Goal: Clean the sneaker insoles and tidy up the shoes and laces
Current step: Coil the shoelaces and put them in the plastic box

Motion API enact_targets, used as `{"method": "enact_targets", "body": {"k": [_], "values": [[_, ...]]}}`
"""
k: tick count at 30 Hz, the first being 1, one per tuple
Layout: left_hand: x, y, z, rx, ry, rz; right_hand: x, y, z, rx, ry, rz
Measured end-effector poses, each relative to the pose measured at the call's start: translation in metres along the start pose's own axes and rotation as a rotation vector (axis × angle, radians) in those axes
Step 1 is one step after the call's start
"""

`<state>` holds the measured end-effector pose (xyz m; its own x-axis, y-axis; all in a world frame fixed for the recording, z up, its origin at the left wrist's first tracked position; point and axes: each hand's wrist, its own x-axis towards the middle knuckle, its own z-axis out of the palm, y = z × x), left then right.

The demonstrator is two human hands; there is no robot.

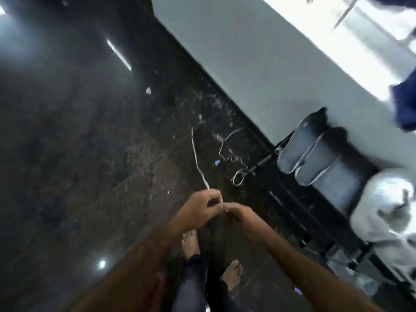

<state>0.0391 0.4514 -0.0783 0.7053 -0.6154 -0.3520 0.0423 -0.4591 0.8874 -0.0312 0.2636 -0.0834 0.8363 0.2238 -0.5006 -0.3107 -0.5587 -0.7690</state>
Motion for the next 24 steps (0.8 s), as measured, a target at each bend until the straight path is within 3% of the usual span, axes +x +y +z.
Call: {"method": "enact_targets", "body": {"k": [8, 14, 20, 24], "values": [[-0.040, 0.196, 0.005, -0.007, -0.078, 0.102, -0.136, -0.101, -0.100, -0.093, 0.163, -0.143], [-0.042, 0.302, 0.021, -0.112, -0.220, 0.275, -0.219, -0.109, -0.180, -0.213, 0.285, -0.086], [-0.035, 0.392, 0.063, -0.277, -0.490, 0.253, -0.311, -0.107, -0.243, 0.183, 0.696, -0.124], [-0.035, 0.420, 0.102, -0.191, -0.662, 0.221, -0.375, -0.115, -0.268, 0.371, 0.892, -0.082]]}}
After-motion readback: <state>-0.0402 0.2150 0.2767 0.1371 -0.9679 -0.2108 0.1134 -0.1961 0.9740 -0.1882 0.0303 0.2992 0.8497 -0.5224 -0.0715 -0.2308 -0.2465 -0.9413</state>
